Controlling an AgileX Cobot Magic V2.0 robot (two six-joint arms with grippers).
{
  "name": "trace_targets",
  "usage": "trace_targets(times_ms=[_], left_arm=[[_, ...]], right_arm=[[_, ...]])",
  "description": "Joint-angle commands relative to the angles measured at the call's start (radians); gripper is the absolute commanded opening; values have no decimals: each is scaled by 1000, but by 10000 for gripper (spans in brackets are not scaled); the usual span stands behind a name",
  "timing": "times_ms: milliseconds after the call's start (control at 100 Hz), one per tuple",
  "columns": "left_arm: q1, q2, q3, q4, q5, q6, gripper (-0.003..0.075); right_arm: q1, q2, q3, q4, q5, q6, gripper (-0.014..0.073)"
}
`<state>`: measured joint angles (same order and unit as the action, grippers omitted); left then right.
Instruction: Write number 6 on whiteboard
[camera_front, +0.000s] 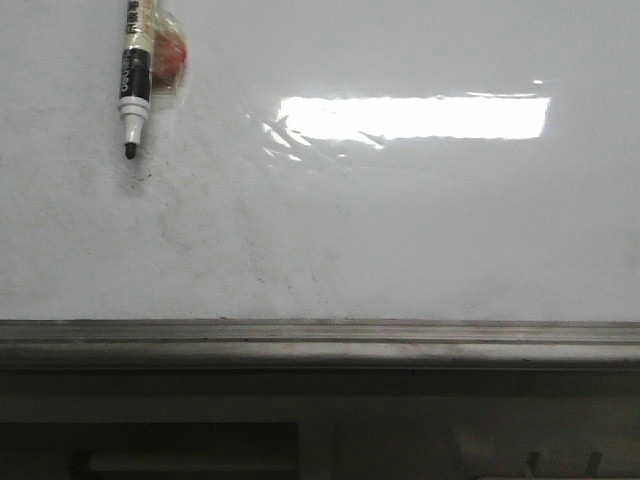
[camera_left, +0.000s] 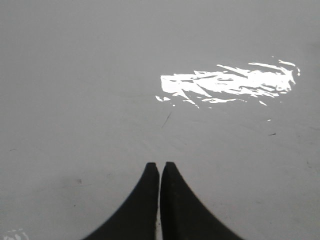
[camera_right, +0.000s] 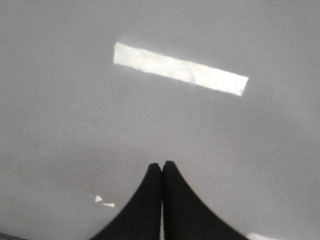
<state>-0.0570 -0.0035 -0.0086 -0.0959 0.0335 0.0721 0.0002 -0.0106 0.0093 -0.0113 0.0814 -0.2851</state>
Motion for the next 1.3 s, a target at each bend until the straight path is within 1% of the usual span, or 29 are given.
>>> trace_targets(times_ms=[0,360,440,500,620,740,910,960,1040,1110,1190,1290], left_arm=[[3,-32,48,-8,-74,-9,-20],[3,-32,48,-8,-74,-9,-20],[3,-32,48,-20,-74,-9,-20],[3,-32,48,-45,-74,-9,-20],[3,-32,48,-154,-74,-9,-20],[3,-32,48,-329,-74,-9,-20],[3,-32,45,-568,-75,-9,-20],[3,-32,40,-609,-73,-9,-20],[3,-32,14,-623,-42,-9,-20],[3,-25,-31,-618,18,-9,-20],[3,9,-107,-578,106,-1,-20],[3,97,-214,-503,231,32,-20]], right_arm=[[-9,-17,23,-8,-81,2,-65],[-9,-17,23,-8,-81,2,-65],[-9,-17,23,11,-81,2,-65],[-9,-17,23,77,-81,2,-65],[-9,-17,23,221,-81,2,-65],[-9,-17,23,355,-112,2,-65],[-9,-17,21,650,-140,2,-65],[-9,-17,16,686,-136,2,-65],[-9,-17,-20,691,-96,2,-64],[-9,-5,-65,689,-42,2,-62],[-9,41,-124,664,41,2,-62],[-9,157,-209,612,155,2,-62]])
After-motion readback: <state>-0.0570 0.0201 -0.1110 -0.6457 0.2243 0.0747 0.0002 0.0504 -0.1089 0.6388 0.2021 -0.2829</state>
